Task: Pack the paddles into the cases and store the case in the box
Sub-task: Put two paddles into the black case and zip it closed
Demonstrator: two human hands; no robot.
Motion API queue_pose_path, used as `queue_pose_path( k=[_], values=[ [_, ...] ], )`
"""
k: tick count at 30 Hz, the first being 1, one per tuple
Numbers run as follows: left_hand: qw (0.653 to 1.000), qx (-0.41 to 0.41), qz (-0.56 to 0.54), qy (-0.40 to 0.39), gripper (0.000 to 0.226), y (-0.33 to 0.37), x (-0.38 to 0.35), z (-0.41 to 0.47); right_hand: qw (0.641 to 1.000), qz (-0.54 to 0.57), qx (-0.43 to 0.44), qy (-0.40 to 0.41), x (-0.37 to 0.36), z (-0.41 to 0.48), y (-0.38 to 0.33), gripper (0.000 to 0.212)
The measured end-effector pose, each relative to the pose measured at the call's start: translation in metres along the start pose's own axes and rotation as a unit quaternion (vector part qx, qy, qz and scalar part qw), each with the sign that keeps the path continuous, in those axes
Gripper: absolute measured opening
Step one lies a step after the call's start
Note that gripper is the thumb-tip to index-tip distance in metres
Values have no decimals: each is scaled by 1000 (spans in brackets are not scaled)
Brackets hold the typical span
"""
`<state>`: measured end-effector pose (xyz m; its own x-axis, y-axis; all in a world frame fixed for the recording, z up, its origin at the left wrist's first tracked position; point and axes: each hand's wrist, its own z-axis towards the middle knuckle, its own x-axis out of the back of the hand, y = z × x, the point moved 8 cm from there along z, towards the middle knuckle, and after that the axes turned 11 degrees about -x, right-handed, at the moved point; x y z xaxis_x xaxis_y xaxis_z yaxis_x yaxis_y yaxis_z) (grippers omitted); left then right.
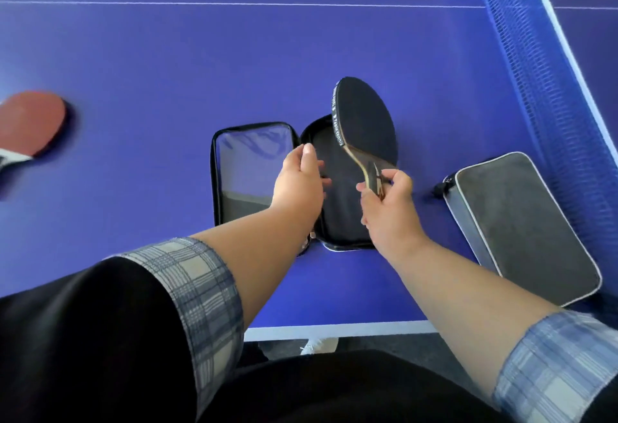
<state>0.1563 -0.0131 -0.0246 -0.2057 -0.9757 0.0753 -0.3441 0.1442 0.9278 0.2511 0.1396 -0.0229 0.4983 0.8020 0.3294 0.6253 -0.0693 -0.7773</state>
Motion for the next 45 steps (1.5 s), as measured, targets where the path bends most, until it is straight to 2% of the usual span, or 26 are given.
queue_pose_path(
  k=[2, 6, 9, 13, 18, 22, 25, 28, 32, 40, 45],
  values=[
    [998, 6, -33, 51, 43, 4, 34, 8, 997, -56, 19, -41, -33, -19, 4, 40],
    [991, 17, 82, 108, 43, -2, 109, 17, 980, -162, 26, -111, -100, -47, 12, 71],
    [990, 59, 63, 107, 41, -20, 144, 23, 973, -185, 27, -136, -145, -61, 15, 85],
    [990, 109, 49, 78, 49, -43, 161, 33, 966, -214, 21, -144, -180, -64, 23, 85],
    [982, 104, 157, -4, 57, -52, 156, 46, 883, -447, 91, -114, -192, -60, 37, 91],
    [966, 80, 244, -17, 64, -50, 157, 50, 831, -525, 160, -94, -192, -54, 39, 101],
    [961, 65, 269, -7, 66, -48, 156, 50, 811, -545, 194, -87, -190, -51, 40, 101],
    [956, 65, 286, 11, 67, -48, 153, 48, 809, -543, 206, -96, -190, -48, 41, 99],
    [956, 88, 272, 72, 61, -50, 159, 42, 796, -547, 239, -103, -191, -52, 44, 89],
    [938, 92, 328, 70, 66, -53, 153, 42, 836, -493, 214, -110, -184, -52, 50, 80],
    [920, 92, 377, 50, 59, -57, 155, 45, 850, -471, 204, -120, -179, -49, 46, 76]
  ],
)
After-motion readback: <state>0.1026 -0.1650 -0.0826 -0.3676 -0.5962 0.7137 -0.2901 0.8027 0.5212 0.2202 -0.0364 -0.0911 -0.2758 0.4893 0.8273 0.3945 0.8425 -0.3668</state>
